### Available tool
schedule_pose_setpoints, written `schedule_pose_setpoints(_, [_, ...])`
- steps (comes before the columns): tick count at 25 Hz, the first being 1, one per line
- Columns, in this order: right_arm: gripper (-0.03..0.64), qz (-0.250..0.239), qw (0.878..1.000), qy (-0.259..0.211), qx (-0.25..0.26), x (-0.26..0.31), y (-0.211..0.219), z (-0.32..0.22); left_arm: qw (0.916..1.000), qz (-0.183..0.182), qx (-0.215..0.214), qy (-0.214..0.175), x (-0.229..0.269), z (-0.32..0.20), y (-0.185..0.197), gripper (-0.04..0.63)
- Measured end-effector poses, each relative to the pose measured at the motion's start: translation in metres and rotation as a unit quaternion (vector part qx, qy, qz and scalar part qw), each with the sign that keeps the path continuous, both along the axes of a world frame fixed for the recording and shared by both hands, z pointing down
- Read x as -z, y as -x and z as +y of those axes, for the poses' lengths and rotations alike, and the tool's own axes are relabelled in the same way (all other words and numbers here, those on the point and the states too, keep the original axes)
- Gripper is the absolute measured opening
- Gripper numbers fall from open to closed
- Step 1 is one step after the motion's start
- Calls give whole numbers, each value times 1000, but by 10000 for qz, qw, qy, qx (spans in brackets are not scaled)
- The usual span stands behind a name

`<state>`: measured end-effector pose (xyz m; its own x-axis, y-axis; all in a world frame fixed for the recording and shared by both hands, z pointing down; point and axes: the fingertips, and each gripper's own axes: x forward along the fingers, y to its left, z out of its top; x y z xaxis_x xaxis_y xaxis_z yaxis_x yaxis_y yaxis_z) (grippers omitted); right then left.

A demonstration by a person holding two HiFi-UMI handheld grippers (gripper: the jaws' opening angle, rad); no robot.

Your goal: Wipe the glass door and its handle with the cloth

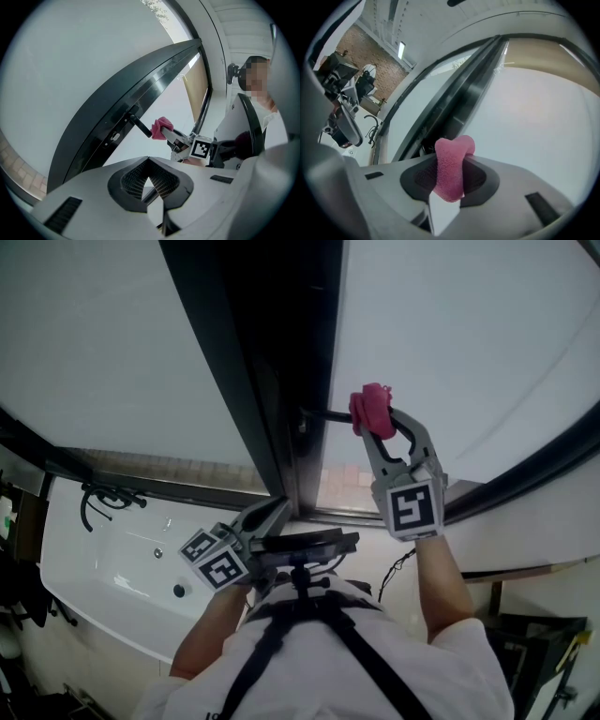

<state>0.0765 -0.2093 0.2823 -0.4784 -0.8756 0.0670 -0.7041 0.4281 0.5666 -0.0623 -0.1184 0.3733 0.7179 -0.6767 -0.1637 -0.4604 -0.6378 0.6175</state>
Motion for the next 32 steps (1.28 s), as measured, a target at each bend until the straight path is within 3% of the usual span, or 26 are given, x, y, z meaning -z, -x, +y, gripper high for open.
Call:
schedule_pose_setpoints(7, [109,-179,9952,-21,961,-2,78,4,9997,9,226,34,-1,5,10,-8])
schedule_pose_setpoints(12, [109,-787,9848,373,1502,-19,116,-4,9992,24,383,98,-5,8,20,-8])
schedule_pose_setpoints(18, [109,-919,9849,637,1319,-43,121,-15,9990,54,432,133,-7,12,28,-8])
schedule_pose_setpoints(25, [109,-281,9932,345,1079,-57,111,-12,9993,87,318,148,-7,12,28,-8])
schedule_pose_setpoints(32, [107,-202,9966,226,768,-60,88,-7,9997,97,130,168,-8,10,18,-8])
